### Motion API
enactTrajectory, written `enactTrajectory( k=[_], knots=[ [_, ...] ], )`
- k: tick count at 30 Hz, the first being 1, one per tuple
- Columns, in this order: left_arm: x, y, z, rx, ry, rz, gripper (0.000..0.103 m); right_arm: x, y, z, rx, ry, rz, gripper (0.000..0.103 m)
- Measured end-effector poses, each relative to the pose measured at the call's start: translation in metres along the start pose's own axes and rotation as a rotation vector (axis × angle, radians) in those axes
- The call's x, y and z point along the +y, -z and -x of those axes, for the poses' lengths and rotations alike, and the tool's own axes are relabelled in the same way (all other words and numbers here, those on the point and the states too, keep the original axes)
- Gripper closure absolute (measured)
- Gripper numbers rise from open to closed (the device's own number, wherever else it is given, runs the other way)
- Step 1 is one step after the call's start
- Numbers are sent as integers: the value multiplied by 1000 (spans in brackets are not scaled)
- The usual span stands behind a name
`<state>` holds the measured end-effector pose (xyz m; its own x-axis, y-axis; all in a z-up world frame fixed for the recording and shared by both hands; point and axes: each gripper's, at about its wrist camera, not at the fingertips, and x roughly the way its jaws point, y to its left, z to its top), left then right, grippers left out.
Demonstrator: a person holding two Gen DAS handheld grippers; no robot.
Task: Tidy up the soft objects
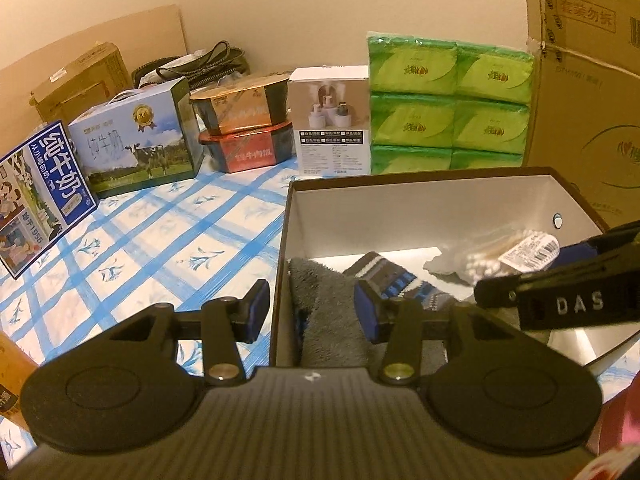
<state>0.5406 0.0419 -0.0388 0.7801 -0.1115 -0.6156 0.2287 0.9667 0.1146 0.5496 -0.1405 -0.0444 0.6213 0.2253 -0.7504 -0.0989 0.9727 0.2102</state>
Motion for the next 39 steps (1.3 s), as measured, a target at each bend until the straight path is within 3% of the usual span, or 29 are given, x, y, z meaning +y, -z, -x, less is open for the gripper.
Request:
enactTrajectory(
  k=[1, 4, 23, 26, 39],
  knots=[
    [0, 0, -1, 1, -1, 1, 59, 0, -1, -1, -3, 9, -8, 23],
    [1, 0, -2, 4, -1, 4, 59, -1, -2, 0, -35, 14, -19, 15],
    [-1, 5, 5, 18, 27, 31, 55, -20, 6, 18, 29, 54, -27, 15],
    [-4, 5, 15, 16, 34, 36, 49, -25, 9, 32, 16, 45, -40, 15],
    [-28, 10, 94, -19, 55, 39, 47, -37, 37, 117, -76, -3, -33, 15]
  ],
)
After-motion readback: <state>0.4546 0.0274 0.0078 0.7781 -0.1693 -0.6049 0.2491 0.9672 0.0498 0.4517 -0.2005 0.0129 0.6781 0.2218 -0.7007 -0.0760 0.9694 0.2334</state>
